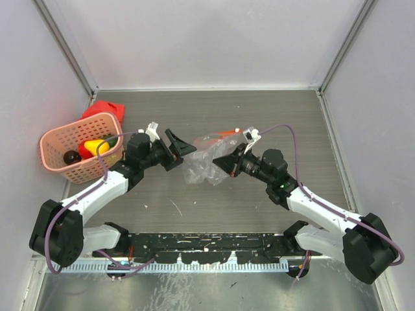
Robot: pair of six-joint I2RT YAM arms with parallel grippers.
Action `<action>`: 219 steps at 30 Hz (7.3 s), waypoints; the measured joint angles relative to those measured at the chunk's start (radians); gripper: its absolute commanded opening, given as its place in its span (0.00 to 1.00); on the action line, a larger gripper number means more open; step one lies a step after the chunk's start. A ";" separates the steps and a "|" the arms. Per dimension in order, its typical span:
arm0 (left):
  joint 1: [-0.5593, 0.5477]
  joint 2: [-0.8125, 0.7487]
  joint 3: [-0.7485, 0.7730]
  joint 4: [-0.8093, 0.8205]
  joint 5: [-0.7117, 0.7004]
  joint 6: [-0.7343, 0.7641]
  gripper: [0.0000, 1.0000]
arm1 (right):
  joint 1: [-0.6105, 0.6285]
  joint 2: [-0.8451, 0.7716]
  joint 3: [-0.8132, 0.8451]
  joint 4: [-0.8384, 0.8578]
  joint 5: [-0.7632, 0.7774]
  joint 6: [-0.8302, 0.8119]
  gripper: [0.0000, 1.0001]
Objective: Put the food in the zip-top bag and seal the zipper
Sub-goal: Open the zipper of the food storage bag.
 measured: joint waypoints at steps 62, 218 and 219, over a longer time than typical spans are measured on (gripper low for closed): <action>-0.127 -0.390 0.098 -0.395 0.384 1.687 0.00 | -0.313 0.051 0.541 -0.875 -0.328 -0.428 0.68; -0.381 -0.013 0.526 -0.857 -0.652 0.406 0.09 | 0.382 0.320 0.642 -0.892 1.300 -0.171 0.03; -0.381 -0.009 0.533 -0.858 -0.652 0.410 0.16 | 0.381 0.318 0.637 -0.889 1.291 -0.166 0.03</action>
